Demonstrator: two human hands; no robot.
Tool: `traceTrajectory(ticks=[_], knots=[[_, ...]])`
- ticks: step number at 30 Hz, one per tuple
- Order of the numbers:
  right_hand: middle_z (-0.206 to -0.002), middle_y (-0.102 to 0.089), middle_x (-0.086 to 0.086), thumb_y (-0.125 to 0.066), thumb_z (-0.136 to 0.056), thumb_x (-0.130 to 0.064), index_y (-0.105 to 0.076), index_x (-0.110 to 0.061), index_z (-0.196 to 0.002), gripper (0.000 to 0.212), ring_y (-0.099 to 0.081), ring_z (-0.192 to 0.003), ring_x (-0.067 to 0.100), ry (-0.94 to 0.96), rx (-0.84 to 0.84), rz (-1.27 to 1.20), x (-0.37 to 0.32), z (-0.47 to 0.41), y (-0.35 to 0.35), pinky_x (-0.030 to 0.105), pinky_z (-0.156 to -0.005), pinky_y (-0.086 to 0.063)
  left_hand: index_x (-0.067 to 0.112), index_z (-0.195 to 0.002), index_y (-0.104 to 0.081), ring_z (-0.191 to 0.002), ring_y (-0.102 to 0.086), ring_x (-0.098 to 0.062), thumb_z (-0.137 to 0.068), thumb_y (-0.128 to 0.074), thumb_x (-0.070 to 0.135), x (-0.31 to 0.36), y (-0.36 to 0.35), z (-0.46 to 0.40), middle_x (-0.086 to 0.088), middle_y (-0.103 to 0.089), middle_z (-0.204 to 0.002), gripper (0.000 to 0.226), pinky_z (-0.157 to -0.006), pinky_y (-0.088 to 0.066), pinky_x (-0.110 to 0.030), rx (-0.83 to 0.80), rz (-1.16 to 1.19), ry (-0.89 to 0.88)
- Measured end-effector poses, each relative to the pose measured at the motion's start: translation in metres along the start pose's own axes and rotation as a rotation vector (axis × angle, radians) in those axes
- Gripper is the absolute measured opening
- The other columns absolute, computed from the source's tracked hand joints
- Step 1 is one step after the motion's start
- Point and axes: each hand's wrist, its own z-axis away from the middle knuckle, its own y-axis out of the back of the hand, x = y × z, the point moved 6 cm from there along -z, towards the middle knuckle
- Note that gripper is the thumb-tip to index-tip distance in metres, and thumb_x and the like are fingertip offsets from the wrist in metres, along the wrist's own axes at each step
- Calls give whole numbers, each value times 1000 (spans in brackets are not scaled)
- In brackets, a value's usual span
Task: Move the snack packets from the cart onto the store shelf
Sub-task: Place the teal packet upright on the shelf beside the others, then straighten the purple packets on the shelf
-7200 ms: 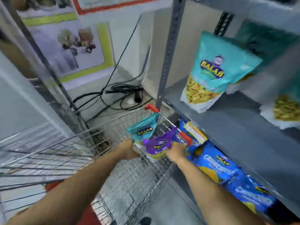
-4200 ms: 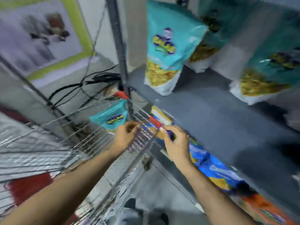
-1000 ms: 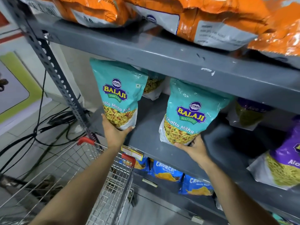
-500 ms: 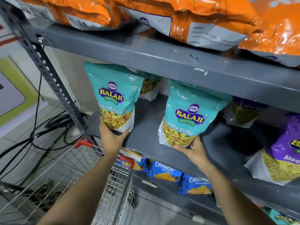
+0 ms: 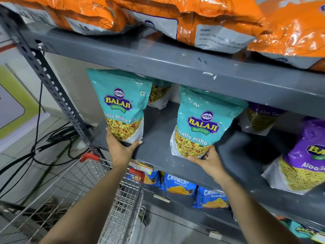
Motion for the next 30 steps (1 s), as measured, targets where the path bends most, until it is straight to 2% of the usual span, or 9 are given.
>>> traceTrajectory(ticks=[5,11,14,17,19,21,25,27,30], knots=[[-115,-66,-19,-96,-38,-49,-46,-55,-103,83,-64,-113,8,4,0,-15,-1,1,0,26,-89,-54,13,-152,-11,-144,-27,-27,-52,-90,44,0,3,5,-10,-27,-156,131,-119,-24,-43,-52,-23,-32],[-119,-66,-18,-94,-41,-47,-44,-60,-104,82,-63,-115,10,47,32,-24,-1,3,1,36,-97,-55,11,-149,-19,-141,-28,-24,-58,-88,41,3,8,32,-11,-31,-152,118,-113,-20,-28,-7,-17,-20],[-121,-66,-20,-97,-41,-36,-42,-56,-114,94,-63,-119,9,72,0,-68,0,6,6,31,-97,-54,5,-139,-39,-131,-39,-32,-71,-83,30,17,10,61,-21,-43,-139,85,-110,-30,-36,82,-67,-127],[-133,-53,-28,-94,-56,-15,-28,-37,-149,115,-52,-124,-6,96,-18,-137,6,16,25,12,-97,-44,7,-109,-61,-102,-55,-33,-82,-70,17,45,-6,101,-13,-60,-107,30,-92,-44,-45,37,-91,-325],[-140,-46,-10,-87,-70,-5,-31,-21,-152,100,-44,-132,6,73,86,-166,15,34,51,19,-106,-36,10,-90,-66,-85,-58,-26,-81,-64,10,63,-28,130,-3,-63,-91,9,-78,-48,-45,-99,-51,-415],[-135,-57,6,-78,-78,3,-54,-12,-135,63,-54,-125,13,91,260,-189,28,60,89,17,-102,-43,11,-82,-69,-80,-59,-16,-78,-63,0,79,-55,161,0,-64,-84,13,-72,-50,-35,-253,14,-475],[-99,-75,21,-74,-83,0,-72,-7,-88,9,-67,-76,-8,136,570,-111,53,120,176,4,-75,-50,11,-85,-74,-85,-59,5,-78,-68,-7,120,-127,227,5,-69,-87,20,-79,-48,-14,-578,93,-557],[-82,-78,1,-76,-83,-6,-73,-24,-73,21,-65,-67,-11,131,709,-65,67,142,219,8,-69,-48,10,-93,-75,-89,-60,4,-80,-73,8,141,-165,257,8,-68,-94,13,-83,-49,-17,-709,136,-529],[-75,-70,-10,-80,-81,-15,-68,-33,-71,24,-65,-74,10,200,925,-42,79,172,285,25,-76,-49,8,-119,-66,-104,-59,-5,-72,-81,32,167,-222,292,8,-61,-112,55,-93,-38,-5,-871,139,-391]])
